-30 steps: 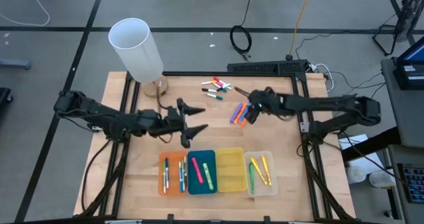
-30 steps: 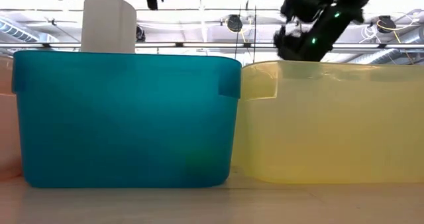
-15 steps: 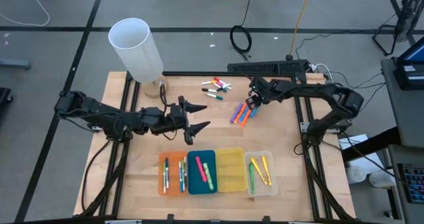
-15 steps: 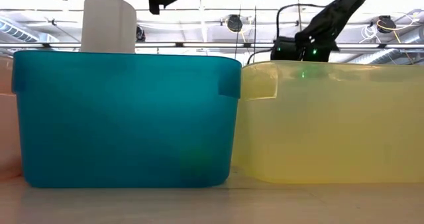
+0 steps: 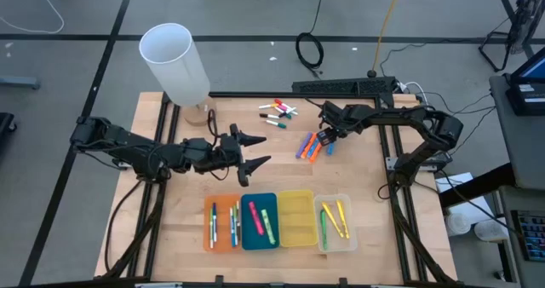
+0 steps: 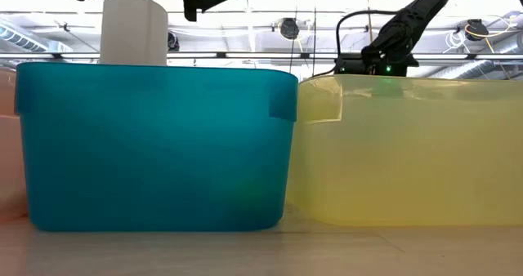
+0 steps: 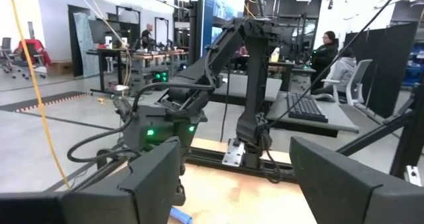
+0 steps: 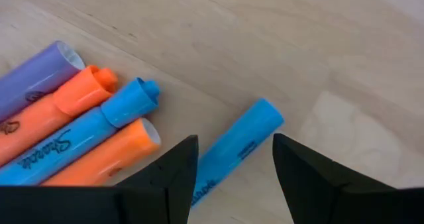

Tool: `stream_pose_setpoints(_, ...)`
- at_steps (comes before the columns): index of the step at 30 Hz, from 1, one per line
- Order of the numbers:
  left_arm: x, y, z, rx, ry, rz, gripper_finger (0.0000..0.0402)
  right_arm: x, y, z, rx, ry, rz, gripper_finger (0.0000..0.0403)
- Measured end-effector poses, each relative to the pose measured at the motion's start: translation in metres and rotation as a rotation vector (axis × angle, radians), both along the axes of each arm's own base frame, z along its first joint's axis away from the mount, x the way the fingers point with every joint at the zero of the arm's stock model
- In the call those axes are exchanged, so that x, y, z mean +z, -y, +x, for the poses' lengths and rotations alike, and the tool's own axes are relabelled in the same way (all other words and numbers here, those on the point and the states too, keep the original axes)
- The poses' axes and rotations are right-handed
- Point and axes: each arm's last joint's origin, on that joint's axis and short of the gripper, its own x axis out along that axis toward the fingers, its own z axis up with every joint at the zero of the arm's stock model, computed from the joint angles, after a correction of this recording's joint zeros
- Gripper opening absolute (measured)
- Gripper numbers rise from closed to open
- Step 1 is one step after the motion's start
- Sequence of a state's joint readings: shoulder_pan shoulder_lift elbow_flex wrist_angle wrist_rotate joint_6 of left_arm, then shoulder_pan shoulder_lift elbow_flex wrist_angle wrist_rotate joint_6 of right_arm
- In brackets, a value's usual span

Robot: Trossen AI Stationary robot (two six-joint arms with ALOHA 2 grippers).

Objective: Pick & Place Markers
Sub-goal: Put the right blue highlighter pen into the blue bin

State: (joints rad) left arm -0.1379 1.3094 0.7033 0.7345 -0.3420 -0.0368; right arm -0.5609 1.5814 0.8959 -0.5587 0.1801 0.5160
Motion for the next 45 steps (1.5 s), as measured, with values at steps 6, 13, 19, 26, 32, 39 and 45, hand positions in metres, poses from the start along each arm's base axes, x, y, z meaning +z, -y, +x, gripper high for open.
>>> stream_pose_setpoints(6,-0.001,0.0,0.0,-0.002,-0.004,-0.017,0.0286,-0.014,-0.016,-0.005,-0.002,-0.038,0.03,0.0183)
stream_pose_setpoints(13,-0.001,0.0,0.0,-0.002,-0.006,-0.014,0.0279,-0.032,-0.039,-0.009,0.014,-0.044,0.007,0.0182)
stream_pose_setpoints(19,-0.003,0.0,0.0,-0.002,-0.024,-0.02,0.0276,-0.037,-0.059,-0.013,0.022,-0.099,0.065,0.0163)
stream_pose_setpoints(26,-0.003,0.0,0.0,-0.003,-0.026,-0.019,0.028,-0.035,-0.074,-0.012,0.075,-0.119,0.078,0.0149)
stream_pose_setpoints(32,-0.003,0.0,0.0,-0.002,-0.027,-0.016,0.027,-0.034,-0.078,-0.007,0.097,-0.127,-0.05,0.0142)
stream_pose_setpoints(39,-0.003,0.0,0.0,-0.002,-0.027,-0.017,0.0275,-0.039,-0.078,-0.004,0.156,-0.056,-0.113,0.0062)
stream_pose_setpoints(45,-0.003,0.0,0.0,-0.001,-0.028,-0.01,0.0279,-0.042,-0.077,-0.008,0.222,-0.093,-0.159,0.0041)
